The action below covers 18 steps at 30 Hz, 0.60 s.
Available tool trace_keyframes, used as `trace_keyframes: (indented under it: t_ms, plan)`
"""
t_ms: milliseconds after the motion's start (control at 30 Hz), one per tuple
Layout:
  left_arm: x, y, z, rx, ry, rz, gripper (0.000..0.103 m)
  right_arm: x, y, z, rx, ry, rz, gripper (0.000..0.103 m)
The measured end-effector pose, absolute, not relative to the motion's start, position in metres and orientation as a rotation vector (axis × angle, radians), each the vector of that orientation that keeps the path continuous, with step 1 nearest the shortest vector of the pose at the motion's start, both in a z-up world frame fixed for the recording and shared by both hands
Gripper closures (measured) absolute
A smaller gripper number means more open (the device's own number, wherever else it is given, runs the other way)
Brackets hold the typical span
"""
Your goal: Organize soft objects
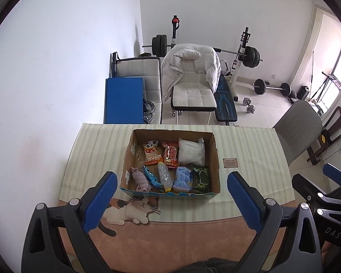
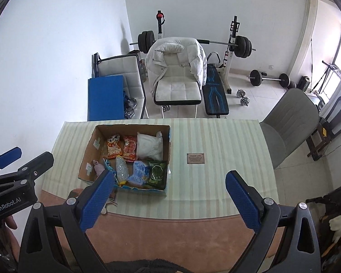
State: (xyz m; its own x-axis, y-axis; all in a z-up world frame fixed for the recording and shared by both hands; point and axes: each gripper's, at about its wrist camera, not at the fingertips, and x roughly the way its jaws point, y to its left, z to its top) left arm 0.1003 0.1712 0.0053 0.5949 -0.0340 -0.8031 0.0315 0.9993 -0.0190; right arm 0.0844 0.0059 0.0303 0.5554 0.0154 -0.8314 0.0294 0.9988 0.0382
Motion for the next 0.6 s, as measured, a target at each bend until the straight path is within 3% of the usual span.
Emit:
trace_keyframes:
  t_ms: [300, 600]
  plan:
    - [0.084, 0.163, 0.017, 0.031, 0.894, -0.026, 0.004, 0.054, -0.001, 0.065, 0.027, 0.928, -0.011, 0.003]
    - [0.084, 0.16, 0.001, 0.018, 0.935, -0.046, 0.003, 0.056, -0.007, 0.057, 0.028, 0.936, -0.052, 0.002]
